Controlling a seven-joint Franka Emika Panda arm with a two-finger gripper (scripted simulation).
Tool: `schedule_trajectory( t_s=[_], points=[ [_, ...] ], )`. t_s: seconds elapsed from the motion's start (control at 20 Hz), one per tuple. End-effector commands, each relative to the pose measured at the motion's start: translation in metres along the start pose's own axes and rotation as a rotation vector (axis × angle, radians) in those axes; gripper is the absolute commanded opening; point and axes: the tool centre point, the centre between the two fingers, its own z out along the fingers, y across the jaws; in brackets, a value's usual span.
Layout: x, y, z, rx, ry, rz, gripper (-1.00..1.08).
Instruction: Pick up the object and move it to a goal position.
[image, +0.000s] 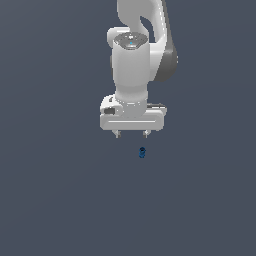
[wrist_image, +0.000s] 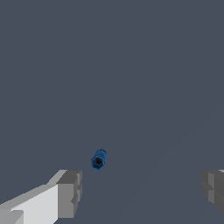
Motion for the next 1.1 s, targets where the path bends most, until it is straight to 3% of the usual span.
schedule_trajectory(
  t_s=[0.0,0.55,1.05],
  points=[
    [0.0,0.0,0.0,0.0,0.0,0.0,1.0],
    [-0.005,0.014,0.007,-0.008,-0.032,-0.022,1.0],
    [-0.014,-0.004,0.039,-0.013,-0.057,-0.002,1.0]
  ],
)
